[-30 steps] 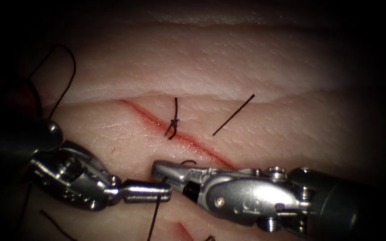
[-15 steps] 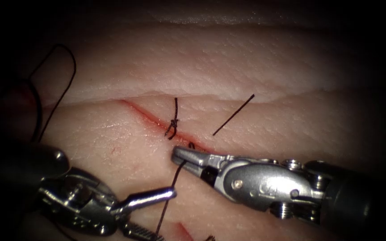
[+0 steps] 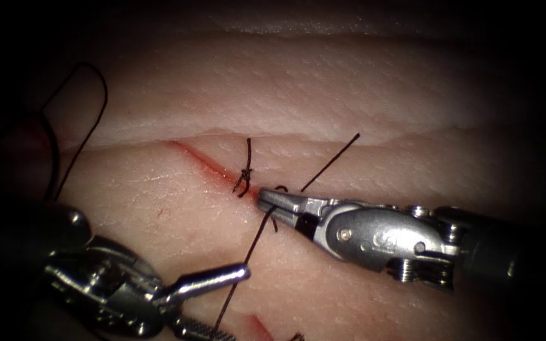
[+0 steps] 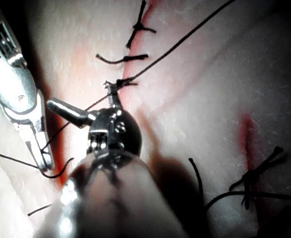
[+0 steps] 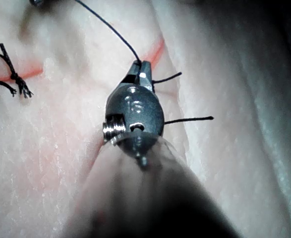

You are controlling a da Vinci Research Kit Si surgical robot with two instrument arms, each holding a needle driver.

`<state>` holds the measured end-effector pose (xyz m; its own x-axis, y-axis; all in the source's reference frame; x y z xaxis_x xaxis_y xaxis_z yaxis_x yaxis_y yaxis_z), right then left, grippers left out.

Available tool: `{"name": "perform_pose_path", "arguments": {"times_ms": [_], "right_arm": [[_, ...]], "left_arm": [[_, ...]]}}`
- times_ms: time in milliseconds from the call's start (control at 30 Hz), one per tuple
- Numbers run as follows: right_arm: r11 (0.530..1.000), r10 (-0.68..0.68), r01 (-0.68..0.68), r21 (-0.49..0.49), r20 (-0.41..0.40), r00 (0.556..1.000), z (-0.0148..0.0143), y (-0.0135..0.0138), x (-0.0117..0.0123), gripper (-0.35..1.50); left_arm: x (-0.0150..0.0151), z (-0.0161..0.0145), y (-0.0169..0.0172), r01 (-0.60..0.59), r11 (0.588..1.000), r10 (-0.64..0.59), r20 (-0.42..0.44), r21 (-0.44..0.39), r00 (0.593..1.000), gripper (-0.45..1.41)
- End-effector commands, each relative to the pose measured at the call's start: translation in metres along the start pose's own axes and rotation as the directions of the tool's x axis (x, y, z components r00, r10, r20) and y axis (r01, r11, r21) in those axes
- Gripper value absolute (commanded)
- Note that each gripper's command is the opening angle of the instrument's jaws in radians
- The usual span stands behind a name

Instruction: Wound Closure

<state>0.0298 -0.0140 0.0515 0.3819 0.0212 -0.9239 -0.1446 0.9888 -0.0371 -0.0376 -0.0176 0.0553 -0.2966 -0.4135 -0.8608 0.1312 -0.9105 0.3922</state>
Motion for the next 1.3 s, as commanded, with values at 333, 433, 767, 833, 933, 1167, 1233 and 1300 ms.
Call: {"name": "perform_pose_path", "arguments": {"times_ms": [333,433,767,833,933,1167,1233,1300], "right_arm": [[1.0,0.009,-0.009,0.001,-0.001,1.0,0.0012,0.0016,-0.0011,-0.35],[1.0,0.022,-0.022,-0.001,-0.001,1.0,0.0014,0.0023,-0.0016,-0.35],[0.999,0.046,-0.046,-0.006,-0.002,0.999,0.0018,0.0032,-0.0024,-0.35],[0.999,0.052,-0.052,-0.007,-0.001,0.999,0.0019,0.0033,-0.0024,-0.35],[0.998,0.058,-0.058,-0.01,-0.003,0.998,0.0021,0.003,-0.0022,-0.35],[0.998,0.063,-0.063,-0.008,-0.004,0.998,0.002,0.0028,-0.002,-0.35],[0.998,0.069,-0.069,-0.008,-0.004,0.998,0.002,0.0028,-0.002,-0.35],[0.998,0.069,-0.069,-0.007,-0.004,0.998,0.002,0.0028,-0.002,-0.35]], "left_arm": [[0.0004,-0.0007,0.0003,-0.023,1.0,0.023,-0.015,-0.009,1.0,0.74],[0.0006,-0.0005,0.0003,-0.023,1.0,0.023,-0.016,-0.008,1.0,0.66],[0.0008,-0.0006,0.0005,-0.026,1.0,0.025,-0.049,-0.016,0.998,0.22],[0.0008,-0.0006,0.0005,-0.026,1.0,0.025,-0.049,-0.016,0.998,0.29],[0.0007,0.0001,0.0005,-0.027,1.0,0.026,-0.046,-0.013,0.999,0.62],[0.0003,0.001,0.0007,-0.032,0.999,0.031,-0.047,-0.012,0.998,0.71],[0.0,0.0014,0.0009,-0.037,0.999,0.036,-0.049,-0.012,0.998,0.76],[-0.0001,0.0013,0.001,-0.038,0.999,0.038,-0.05,-0.013,0.998,0.74]]}}
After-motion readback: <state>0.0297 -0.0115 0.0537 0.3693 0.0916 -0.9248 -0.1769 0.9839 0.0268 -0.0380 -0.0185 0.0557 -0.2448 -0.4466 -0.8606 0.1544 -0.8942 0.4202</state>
